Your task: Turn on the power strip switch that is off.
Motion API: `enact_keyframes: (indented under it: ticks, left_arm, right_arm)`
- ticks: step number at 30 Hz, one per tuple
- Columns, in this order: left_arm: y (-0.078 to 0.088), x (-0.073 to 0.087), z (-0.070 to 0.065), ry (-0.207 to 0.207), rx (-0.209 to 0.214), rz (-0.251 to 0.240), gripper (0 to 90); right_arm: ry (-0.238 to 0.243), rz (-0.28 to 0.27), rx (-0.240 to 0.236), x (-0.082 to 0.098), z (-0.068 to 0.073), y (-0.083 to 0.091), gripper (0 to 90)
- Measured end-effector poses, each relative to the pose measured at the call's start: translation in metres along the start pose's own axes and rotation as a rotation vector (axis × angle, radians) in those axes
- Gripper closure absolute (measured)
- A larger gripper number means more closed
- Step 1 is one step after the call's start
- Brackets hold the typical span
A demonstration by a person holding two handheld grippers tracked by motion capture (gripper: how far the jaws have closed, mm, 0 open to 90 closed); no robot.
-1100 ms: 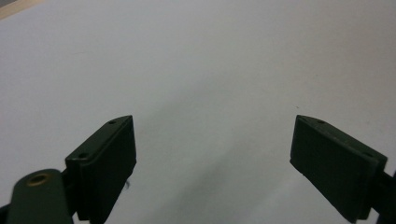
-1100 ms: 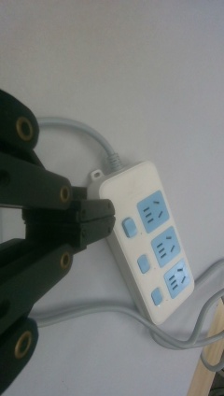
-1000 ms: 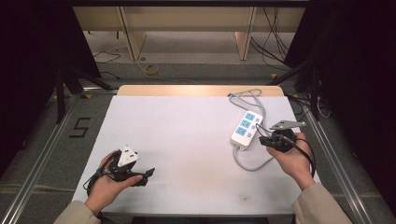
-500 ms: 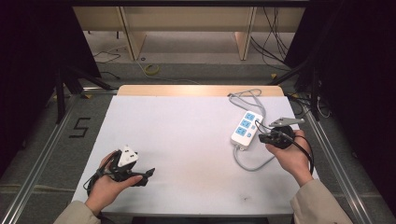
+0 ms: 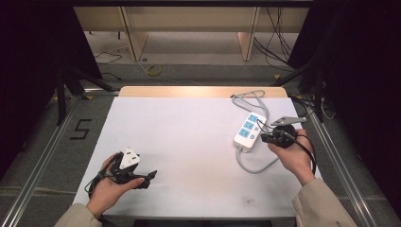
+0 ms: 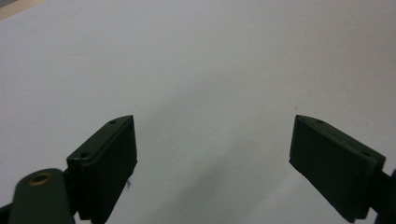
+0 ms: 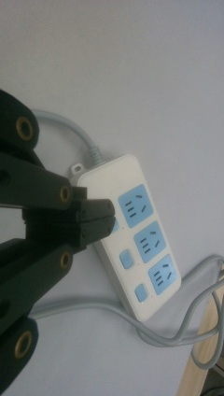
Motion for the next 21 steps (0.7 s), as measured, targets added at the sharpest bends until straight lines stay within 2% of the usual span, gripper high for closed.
enact_keyframes:
  ticks: [21]
  left_arm:
    - [-0.0004, -0.0002, -0.0001, 0.0, -0.001, -0.002, 14.7]
  right_arm:
    - [0.002, 0.01, 0.007, -0.0086, -0.0024, -0.0064, 90.0]
Point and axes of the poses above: each handheld gripper's, and its own axes: y roughly backward along the jaws, x roughly out of its underside, z roughly to its left, the point moved 2 cm from there along -y, roughly forward along the jaws, and after that the axes turned 2 degrees about z, right-handed, at the moved point
